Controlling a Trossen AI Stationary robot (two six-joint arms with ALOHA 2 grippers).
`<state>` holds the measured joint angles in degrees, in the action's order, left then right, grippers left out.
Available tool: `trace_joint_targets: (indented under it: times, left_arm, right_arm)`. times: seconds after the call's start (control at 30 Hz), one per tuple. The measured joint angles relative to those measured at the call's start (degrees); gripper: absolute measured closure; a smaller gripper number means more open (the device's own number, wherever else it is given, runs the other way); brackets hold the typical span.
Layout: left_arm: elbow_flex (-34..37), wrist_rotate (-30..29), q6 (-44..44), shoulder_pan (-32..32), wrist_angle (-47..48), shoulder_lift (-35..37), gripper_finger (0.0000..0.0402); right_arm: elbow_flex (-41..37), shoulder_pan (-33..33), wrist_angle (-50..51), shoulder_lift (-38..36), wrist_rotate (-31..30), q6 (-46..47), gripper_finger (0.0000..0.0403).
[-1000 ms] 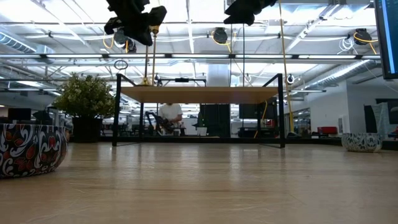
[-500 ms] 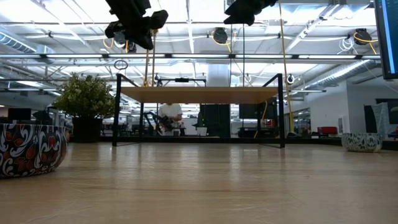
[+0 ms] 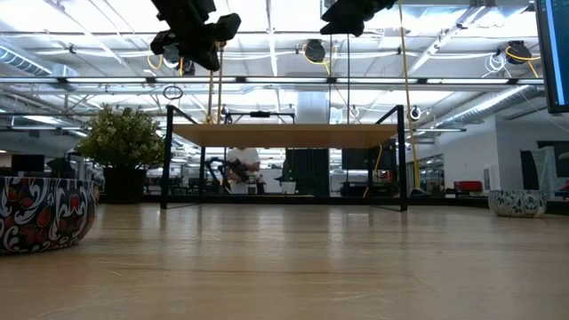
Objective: Pick & Place candle stick holders
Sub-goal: Put the left gold candle holder on the shelf
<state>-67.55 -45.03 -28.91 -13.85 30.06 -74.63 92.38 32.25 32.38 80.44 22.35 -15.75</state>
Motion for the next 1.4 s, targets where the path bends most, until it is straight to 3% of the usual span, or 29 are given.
trace_joint_targets:
  times: [0.23, 0.67, 1.4]
  left_arm:
    - [0.0, 1.02, -0.12, 0.0, 0.08, 0.0, 0.0382]
    - [0.07, 4.03, -1.61, 0.0, 2.19, -0.09, 0.0322]
    - [0.01, 3.44, -3.39, 0.9, 4.28, 3.52, 0.0318]
  right_arm:
    - [0.0, 0.0, -0.02, 0.0, 0.0, 0.02, 0.0159]
    - [-0.02, 0.0, -0.02, 0.0, 0.0, 0.04, 0.0156]
    - [-0.02, 0.02, -0.82, 0.02, 0.02, 0.04, 0.0159]
